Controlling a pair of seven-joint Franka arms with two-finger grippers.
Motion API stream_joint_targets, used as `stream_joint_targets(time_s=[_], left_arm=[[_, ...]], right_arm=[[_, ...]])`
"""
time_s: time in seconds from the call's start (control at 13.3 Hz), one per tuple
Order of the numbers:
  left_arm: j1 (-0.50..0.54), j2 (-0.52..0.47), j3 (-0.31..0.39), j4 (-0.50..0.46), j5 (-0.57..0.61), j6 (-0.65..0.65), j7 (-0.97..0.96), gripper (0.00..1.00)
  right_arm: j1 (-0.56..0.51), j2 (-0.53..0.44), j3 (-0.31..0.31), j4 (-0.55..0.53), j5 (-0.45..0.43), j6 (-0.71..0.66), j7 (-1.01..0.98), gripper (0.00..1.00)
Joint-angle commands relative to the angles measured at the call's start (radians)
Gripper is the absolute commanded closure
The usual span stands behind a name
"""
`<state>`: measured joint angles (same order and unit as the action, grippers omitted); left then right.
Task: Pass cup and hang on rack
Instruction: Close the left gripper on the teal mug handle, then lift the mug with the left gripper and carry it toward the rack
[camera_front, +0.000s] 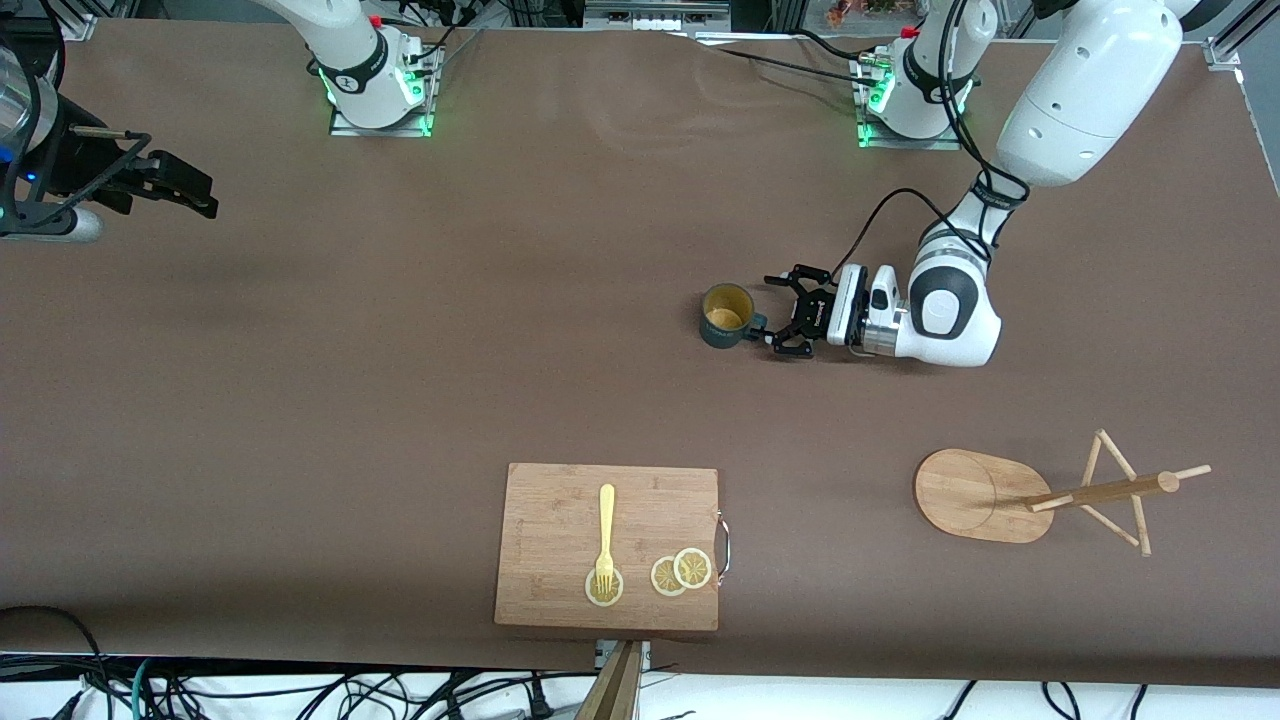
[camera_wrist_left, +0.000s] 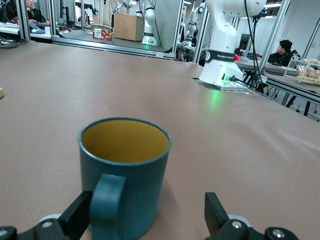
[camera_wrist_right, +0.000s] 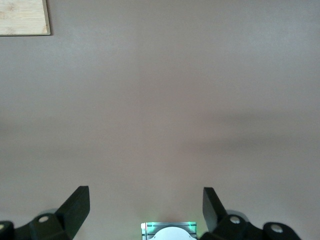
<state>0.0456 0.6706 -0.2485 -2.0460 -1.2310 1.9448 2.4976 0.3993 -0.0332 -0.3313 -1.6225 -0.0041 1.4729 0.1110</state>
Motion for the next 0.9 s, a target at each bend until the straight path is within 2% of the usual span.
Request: stream_joint_targets(time_s=[0.0,0.08,0.15,0.23,0.3,0.38,0.53,0.75,0.83], left_arm=[[0.004,0.018,-0.006,0.039,-0.05,-0.02,0.062,0.17],[0.002,0.026,-0.008,0.043,-0.071,-0.02,0.084,0.36],[-0.001,0.036,-0.006,0.044,-0.103,-0.02,0.101,0.53],[0.0,0.056,-0.008,0.044,-0.126,-0.02,0.112,0.59],[0.0,0.063,-0.006,0.047,-0.142,-0.02,0.122,0.77],[0.0,0.067,-0.006,0.058,-0.142,-0.02,0.129,0.87],[0.002,0.067,-0.006,0.058,-0.142,-0.021,0.127,0.87],[0.005,0.066,-0.006,0.06,-0.143,-0.024,0.122,1.0],[0.011,0.063,-0.006,0.06,-0.143,-0.036,0.118,1.0]], right_arm=[[0.009,0.004,0.001,0.024,-0.013,-0.016,-0.005,0.0],[-0.002,0.006,0.003,0.024,-0.002,-0.003,-0.005,0.0],[-0.046,0.007,0.042,0.023,-0.002,0.01,-0.007,0.0],[-0.16,0.01,0.145,0.023,-0.001,0.012,-0.007,0.0],[-0.253,0.015,0.237,0.023,-0.002,0.012,-0.007,0.0],[-0.26,0.013,0.25,0.023,-0.01,0.012,-0.005,0.0],[-0.26,0.015,0.25,0.023,-0.007,0.012,-0.005,0.0],[-0.258,0.015,0.25,0.023,-0.007,0.01,-0.005,0.0],[-0.258,0.015,0.25,0.023,-0.007,0.007,-0.005,0.0]])
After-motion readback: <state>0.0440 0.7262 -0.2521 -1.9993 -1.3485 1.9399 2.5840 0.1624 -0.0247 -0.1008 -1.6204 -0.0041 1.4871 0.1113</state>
